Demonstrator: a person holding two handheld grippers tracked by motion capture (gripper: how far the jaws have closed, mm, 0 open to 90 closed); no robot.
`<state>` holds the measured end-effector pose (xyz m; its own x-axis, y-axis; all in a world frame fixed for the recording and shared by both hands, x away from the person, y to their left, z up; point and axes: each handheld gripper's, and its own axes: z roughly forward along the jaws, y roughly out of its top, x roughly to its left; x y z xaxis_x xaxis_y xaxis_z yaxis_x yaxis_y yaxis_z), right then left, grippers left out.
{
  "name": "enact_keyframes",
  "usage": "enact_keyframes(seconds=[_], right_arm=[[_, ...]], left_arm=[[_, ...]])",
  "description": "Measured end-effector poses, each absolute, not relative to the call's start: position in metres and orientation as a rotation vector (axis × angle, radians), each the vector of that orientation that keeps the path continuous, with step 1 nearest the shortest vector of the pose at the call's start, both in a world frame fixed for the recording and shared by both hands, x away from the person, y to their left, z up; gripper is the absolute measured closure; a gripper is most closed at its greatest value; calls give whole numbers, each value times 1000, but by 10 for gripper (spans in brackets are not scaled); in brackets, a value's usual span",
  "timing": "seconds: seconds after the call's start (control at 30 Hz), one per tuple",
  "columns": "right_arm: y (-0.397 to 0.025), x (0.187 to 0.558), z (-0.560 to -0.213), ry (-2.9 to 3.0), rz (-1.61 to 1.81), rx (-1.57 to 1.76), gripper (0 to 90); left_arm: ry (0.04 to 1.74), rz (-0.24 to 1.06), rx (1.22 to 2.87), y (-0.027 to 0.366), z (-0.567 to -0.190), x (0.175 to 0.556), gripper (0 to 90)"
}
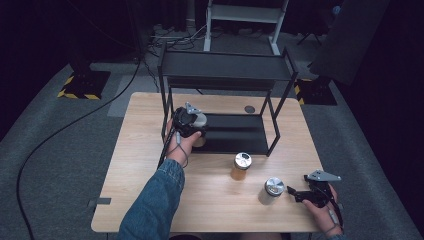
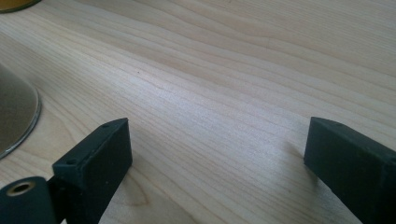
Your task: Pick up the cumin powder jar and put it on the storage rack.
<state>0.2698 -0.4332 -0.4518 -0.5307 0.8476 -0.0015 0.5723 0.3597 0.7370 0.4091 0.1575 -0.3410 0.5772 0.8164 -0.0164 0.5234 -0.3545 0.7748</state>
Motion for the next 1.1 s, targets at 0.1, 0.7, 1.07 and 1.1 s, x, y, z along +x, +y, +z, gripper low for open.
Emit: enact_keyframes(seconds=[0.1,0.7,1.07,1.1], right_arm=[[-433,270,-452,2244,986,1242,75],[-433,270,-452,2244,986,1242,75],[-433,270,-451,2246,983,1242,75],[-433,270,-451,2246,982,1242,75]], left_arm=[[1075,500,2057,156,-344,413,335],[1120,465,2049,165,-351,422,332],[1109,506,2010,175,-339,399,149],[1109,506,1999,176,-338,395,145]])
